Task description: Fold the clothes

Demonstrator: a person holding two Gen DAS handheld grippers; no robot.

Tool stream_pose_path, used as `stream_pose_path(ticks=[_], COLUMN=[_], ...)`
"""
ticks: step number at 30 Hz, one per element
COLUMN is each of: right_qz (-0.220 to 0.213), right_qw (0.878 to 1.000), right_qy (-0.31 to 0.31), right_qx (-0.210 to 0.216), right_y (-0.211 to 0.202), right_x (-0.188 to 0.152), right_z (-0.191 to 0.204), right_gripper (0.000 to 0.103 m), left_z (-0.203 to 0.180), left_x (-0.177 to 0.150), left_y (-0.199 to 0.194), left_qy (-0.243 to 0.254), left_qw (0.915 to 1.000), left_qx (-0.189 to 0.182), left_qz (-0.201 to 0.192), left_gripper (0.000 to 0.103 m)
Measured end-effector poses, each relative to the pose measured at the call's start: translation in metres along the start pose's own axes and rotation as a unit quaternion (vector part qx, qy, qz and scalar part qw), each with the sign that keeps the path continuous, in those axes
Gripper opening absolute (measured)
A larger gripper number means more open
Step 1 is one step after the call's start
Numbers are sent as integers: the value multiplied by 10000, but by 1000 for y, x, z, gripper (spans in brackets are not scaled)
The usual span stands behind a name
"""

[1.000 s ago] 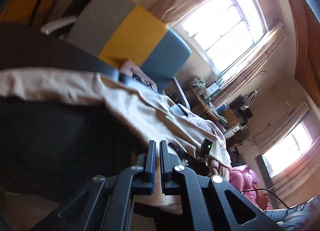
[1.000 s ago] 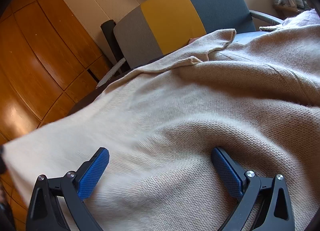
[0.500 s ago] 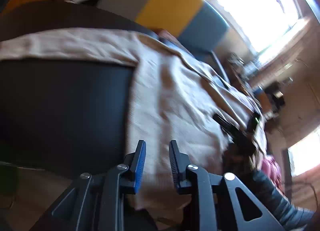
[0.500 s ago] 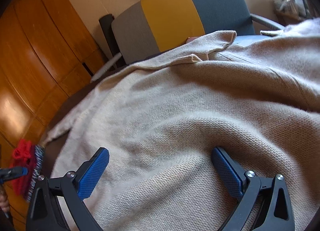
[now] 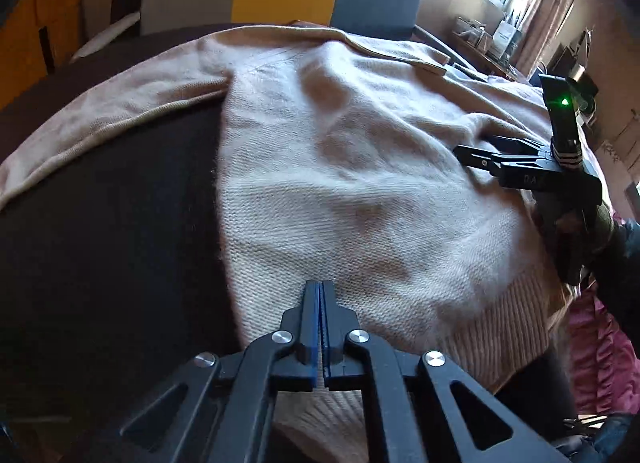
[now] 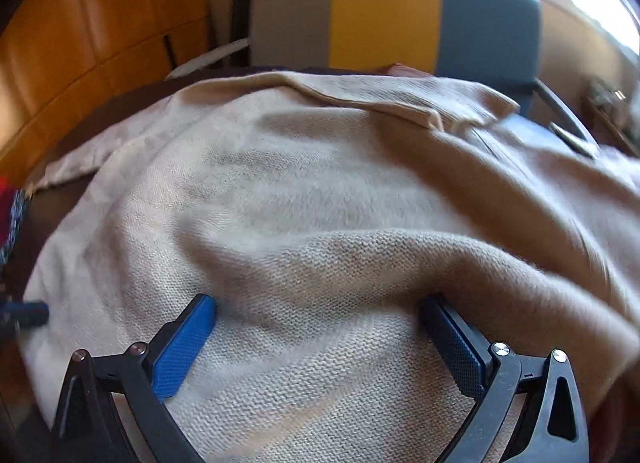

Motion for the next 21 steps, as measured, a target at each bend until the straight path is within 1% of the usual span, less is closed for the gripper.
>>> stream_pose_path(ticks=[2,4,5,9,12,14,16,17,18,20,21], right_qz=[87,97,89,-103,-359,-471,-462,-458,-453,-444,-440], right_qw=[9999,9999,9999,9996,9989,9986,9987,9988,9989,9989,9990], right_qy=[-75,-67,-67,110,146,61,37,25,13,-11,-23], right_qx=[71,118,78,225,278,227,190,171,153,116,97], right_y=[3,1,-2,-24,-42,-48,-45,-43,-41,-37,-36], right_x=[5,5,2,-26,-49,-57,-49,-45,-41,-33,-29], right_z=[-4,-6,-6,-2,7,14,19,22,25,30,33], right_gripper=[103,103,103,103,103,103,103,103,103,103,103], left_z=[7,7,9,10,11,15,20,25,31,46,59], left_x=[4,3,2,-13,-24,-27,-27,-25,-21,-11,-4], left_y=[0,-1,-2,-12,-19,-23,-31,-36,-43,-58,-66], left_qy=[87,216,218,163,-28,-326,-574,-638,-717,-947,-1064], left_qw=[9998,9992,9990,9982,9983,9985,9979,9973,9964,9933,9904], left_qx=[182,283,345,518,519,378,285,367,459,537,694], left_qz=[76,161,190,248,245,216,127,47,-64,-377,-540], left_gripper=[2,2,2,2,2,2,4,7,13,14,15])
Point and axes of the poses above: each gripper's, at about its wrist camera, not at the fingertips, and y roughly the way its jaws point, z to its left, x to its top, the point moved 9 cm from there along y, roughly the way its jaws point, and after that the axes turned 14 degrees about y, right-handed, at the moved point
